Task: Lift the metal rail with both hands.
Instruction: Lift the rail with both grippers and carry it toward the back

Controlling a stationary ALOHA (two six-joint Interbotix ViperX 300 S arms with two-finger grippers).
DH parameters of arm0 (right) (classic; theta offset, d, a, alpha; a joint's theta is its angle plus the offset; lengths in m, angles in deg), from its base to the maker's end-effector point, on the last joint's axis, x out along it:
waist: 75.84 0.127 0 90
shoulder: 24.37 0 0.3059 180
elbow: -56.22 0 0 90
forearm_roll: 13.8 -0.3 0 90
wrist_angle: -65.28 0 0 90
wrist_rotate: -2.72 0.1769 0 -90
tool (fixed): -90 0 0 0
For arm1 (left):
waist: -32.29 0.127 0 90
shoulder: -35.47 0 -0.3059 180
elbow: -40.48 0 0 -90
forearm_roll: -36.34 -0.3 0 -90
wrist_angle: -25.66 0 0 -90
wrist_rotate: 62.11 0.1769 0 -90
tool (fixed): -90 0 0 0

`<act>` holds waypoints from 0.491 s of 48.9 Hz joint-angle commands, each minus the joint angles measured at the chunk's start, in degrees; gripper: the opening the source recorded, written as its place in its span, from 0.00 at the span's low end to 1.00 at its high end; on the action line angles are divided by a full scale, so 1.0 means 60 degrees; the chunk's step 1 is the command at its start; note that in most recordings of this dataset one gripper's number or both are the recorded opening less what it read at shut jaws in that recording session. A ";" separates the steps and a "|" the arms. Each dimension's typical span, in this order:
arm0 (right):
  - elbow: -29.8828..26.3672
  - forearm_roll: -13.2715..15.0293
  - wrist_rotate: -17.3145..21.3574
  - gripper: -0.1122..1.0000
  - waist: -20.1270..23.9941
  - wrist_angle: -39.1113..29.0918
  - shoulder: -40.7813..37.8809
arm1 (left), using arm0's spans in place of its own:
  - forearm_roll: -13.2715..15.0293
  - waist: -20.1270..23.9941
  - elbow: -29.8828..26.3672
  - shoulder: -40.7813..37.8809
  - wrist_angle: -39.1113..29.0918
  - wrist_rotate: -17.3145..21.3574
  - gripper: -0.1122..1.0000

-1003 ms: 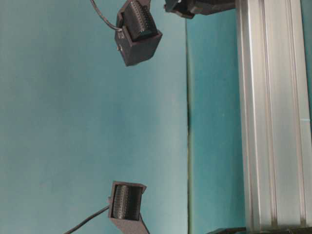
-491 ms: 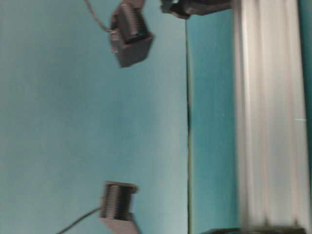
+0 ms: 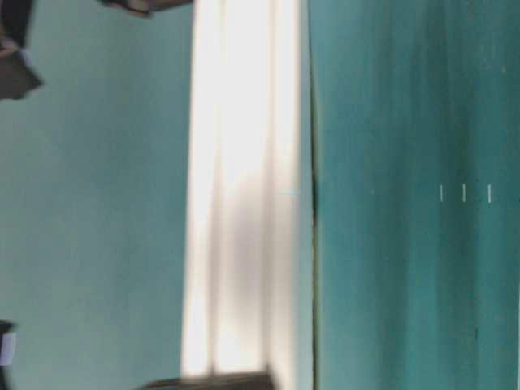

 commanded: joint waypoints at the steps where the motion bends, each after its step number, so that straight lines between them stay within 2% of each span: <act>1: -0.0557 -0.0044 0.0396 0.43 0.0015 -0.0703 0.0264 | 0.0015 0.0205 -0.0674 0.0469 -0.0571 0.0059 0.42; 14: -0.1626 -0.0059 0.1538 0.43 0.0029 -0.1831 0.0630 | 0.0044 0.0542 -0.2314 0.0557 -0.2183 0.0615 0.42; 24: -0.2607 -0.0161 0.2754 0.43 0.0161 -0.2534 0.0791 | 0.0015 0.0791 -0.3179 0.0469 -0.2871 0.1450 0.42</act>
